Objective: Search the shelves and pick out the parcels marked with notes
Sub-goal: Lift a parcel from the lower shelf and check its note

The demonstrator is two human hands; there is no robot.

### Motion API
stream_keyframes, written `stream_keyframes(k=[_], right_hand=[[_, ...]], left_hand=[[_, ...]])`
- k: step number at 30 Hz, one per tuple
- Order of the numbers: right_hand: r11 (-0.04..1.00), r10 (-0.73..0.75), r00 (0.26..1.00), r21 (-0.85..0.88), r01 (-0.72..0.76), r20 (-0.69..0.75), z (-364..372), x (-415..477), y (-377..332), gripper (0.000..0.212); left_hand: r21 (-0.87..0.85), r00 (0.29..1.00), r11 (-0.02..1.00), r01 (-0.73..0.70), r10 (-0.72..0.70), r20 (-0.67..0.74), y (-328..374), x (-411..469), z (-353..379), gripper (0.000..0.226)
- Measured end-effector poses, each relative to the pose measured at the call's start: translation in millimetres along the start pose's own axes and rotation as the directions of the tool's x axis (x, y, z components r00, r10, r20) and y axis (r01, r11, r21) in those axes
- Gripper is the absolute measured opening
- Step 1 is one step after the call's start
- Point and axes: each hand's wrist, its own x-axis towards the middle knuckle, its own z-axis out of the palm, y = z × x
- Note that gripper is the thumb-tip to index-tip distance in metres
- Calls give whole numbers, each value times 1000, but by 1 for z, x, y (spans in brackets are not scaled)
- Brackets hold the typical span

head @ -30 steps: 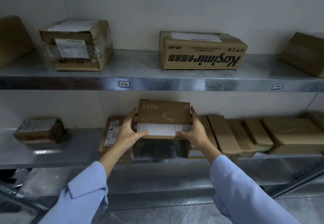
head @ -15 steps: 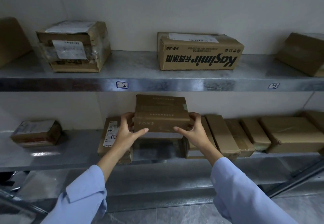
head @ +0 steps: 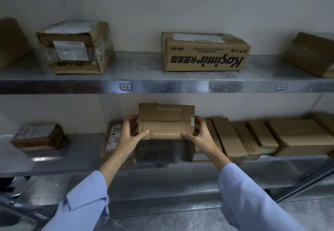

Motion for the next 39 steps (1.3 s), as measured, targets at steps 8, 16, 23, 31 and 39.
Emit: stream_keyframes(k=[8,16,23,31,39], right_hand=[[999,-11,1000,-34,10,-6,2,-1,5,88],[995,-39,999,-89,36,-30,1,-1,8,92],[1000,-21,1000,1,21,-15,2,-3,5,85],[997,-66,998,-53,64,-21,-2,-3,5,99],[997,-78,997,-20,78,-5,-8,-4,9,103]], left_hand=[[67,999,998,-18,15,50,-4,-3,-2,87],[68,999,997,-24,21,43,-4,-4,-3,80],[0,999,1000,6,-6,35,-8,-4,-4,70],[103,985,995,10,-28,169,-14,0,-21,90],[-9,945,997,76,-69,321,-15,3,-40,81]])
